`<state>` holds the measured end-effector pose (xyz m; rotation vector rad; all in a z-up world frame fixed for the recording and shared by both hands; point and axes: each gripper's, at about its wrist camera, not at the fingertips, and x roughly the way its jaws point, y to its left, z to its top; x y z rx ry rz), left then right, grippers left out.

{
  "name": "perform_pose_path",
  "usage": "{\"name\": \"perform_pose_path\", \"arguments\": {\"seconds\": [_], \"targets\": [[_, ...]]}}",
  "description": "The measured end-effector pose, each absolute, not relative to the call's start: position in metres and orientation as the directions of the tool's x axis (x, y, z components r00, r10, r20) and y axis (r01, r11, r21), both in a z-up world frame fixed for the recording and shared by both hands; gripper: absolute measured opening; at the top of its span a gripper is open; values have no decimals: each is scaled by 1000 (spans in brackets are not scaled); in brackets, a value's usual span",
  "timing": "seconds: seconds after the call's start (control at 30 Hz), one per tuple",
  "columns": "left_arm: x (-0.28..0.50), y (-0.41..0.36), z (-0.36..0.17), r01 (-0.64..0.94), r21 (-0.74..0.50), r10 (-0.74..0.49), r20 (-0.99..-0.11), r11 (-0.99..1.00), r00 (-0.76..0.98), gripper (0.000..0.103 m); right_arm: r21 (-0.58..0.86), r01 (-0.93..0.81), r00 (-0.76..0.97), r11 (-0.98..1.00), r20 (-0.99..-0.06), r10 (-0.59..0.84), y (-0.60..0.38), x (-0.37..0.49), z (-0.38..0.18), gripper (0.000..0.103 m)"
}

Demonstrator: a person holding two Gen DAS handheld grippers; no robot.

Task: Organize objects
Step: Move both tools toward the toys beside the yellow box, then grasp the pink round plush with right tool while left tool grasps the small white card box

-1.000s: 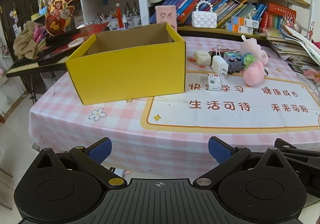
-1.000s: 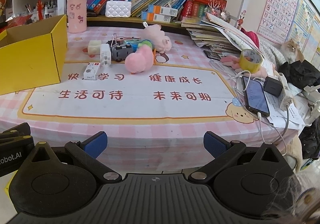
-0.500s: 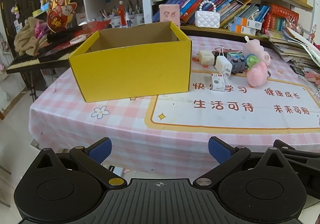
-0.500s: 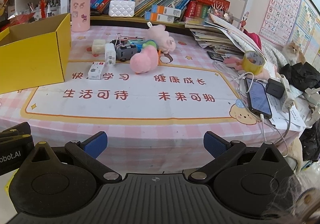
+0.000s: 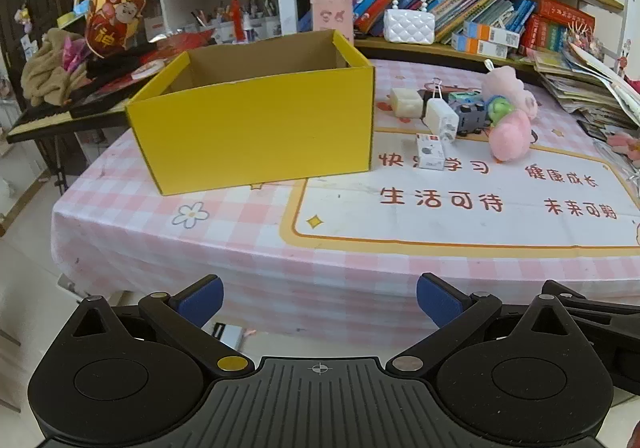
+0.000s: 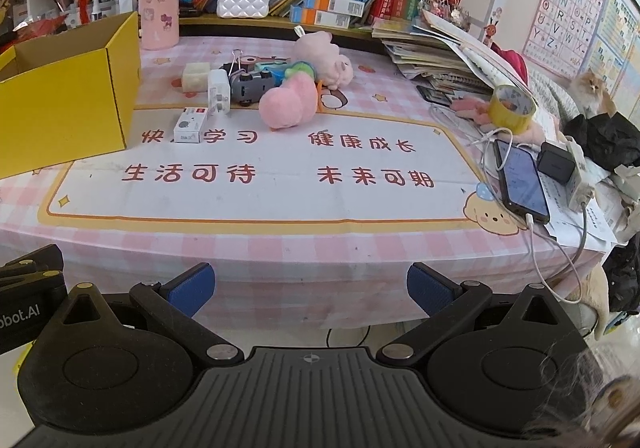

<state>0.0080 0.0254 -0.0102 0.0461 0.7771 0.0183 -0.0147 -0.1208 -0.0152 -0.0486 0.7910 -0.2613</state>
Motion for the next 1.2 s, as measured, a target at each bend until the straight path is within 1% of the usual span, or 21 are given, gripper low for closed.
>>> {"name": "perform_pose_path", "arguments": {"seconds": [0.17, 0.27, 0.37, 0.47, 0.53, 0.67, 0.83, 0.93, 0.97, 1.03, 1.1, 1.2], "targets": [[14, 23, -9, 24, 20, -3, -696, 1000, 718, 103, -123, 192, 687, 974, -691, -223, -129, -8, -16, 103], [23, 20, -10, 24, 21, -2, -700, 999, 714, 103, -103, 153, 709, 983, -682, -182, -137, -2, -15, 103], [32, 17, -10, 27, -11, -26, -710, 1000, 704, 103, -81, 125, 731, 989, -667, -147, -146, 4, -13, 103], [38, 13, -8, 20, -46, -46, -693, 999, 720, 103, -27, 104, 740, 994, -665, -96, -159, 16, -12, 103], [44, 6, -7, 10, -45, -37, -682, 999, 730, 103, 10, 96, 747, 995, -662, -66, -168, 24, -11, 101], [52, -6, -6, -6, -53, -30, -647, 999, 761, 103, 44, 92, 757, 995, -652, -41, -190, 48, -7, 101], [69, -10, -6, -16, -169, -94, -618, 985, 781, 103, 61, 113, 731, 992, -681, -41, -220, 83, -8, 101], [83, -22, -7, -29, -141, -67, -632, 990, 772, 103, 72, 105, 755, 992, -656, -32, -231, 101, -8, 101], [88, -28, -7, -21, -130, -68, -642, 991, 764, 103, 92, 83, 757, 992, -653, -3, -236, 109, -8, 101], [95, -39, -9, -16, -90, -49, -676, 996, 736, 103, 145, 40, 760, 989, -646, 64, -243, 125, -9, 97], [103, -48, -12, -13, -50, -27, -722, 999, 691, 103, 185, 11, 749, 983, -653, 114, -247, 145, -10, 82], [103, -52, -15, -8, -50, -31, -733, 999, 680, 103, 211, -38, 724, 977, -668, 172, -246, 172, -12, 72]]}}
